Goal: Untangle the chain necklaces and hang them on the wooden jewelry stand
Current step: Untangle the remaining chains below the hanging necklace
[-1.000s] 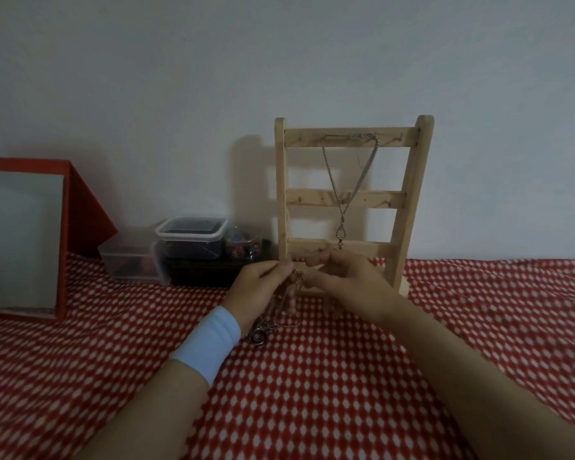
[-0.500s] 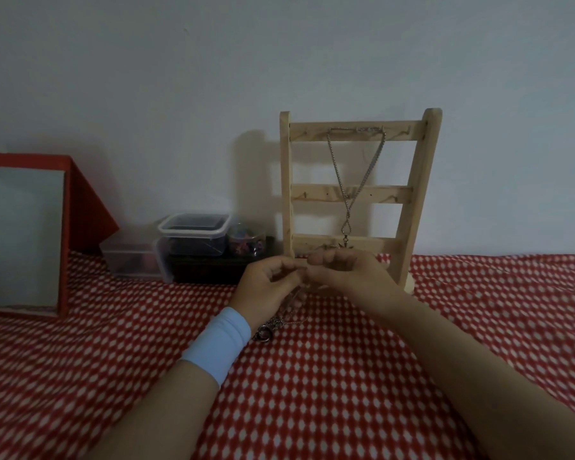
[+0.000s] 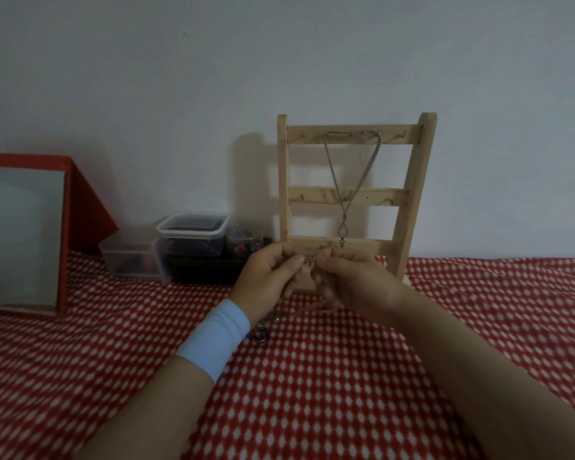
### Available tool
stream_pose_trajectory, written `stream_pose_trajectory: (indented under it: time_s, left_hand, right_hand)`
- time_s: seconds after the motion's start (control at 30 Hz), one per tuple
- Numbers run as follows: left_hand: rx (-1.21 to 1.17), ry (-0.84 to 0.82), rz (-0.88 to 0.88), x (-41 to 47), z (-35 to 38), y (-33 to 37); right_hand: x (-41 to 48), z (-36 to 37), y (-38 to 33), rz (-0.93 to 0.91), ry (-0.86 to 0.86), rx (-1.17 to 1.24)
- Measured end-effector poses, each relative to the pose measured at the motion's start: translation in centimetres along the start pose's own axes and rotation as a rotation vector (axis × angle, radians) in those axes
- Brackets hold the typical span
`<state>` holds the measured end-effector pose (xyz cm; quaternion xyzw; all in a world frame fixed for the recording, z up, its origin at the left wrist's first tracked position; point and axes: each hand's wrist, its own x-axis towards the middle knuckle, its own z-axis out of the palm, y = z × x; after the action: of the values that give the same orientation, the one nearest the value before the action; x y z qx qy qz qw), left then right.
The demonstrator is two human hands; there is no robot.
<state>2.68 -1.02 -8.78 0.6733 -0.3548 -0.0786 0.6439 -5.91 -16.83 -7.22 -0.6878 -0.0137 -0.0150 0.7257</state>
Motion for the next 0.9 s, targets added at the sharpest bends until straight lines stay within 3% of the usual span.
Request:
stream_pose_trajectory:
  time_s: [0.2, 0.33, 0.47, 0.63, 0.7, 0.83, 0.9]
  left_hand:
    - [0.094, -0.103, 0.017, 0.4, -0.6, 1.0]
    - [0.176, -0.058, 0.045, 0.3, -0.3, 0.8]
    - [0.123, -0.031, 0.081, 0.0, -0.2, 0.8]
    - [0.264, 0.023, 0.167, 0.1, -0.3, 0.7]
    - [0.359, 0.047, 0.219, 0.0, -0.4, 0.7]
    - [0.775, 0.023, 0.413, 0.2, -0.4, 0.4]
    - [0.728, 0.022, 0.342, 0.1, 0.0, 0.6]
  right_hand:
    - [-0.3, -0.5, -1.0, 0.078, 0.004, -0.260]
    - [-0.3, -1.0, -0.9, 0.147, -0.091, -0.090]
    - [0.0, -1.3, -0.5, 0.191, -0.017, 0.041]
    - [0.1, -1.6, -0.6, 0.212, 0.044, 0.049]
    - [0.2, -1.6, -0.6, 0.231, 0.066, 0.047]
    - [0.2, -1.0, -0.4, 0.243, 0.068, 0.037]
    - [0.1, -0.8, -0.5, 0.222, 0.083, 0.021]
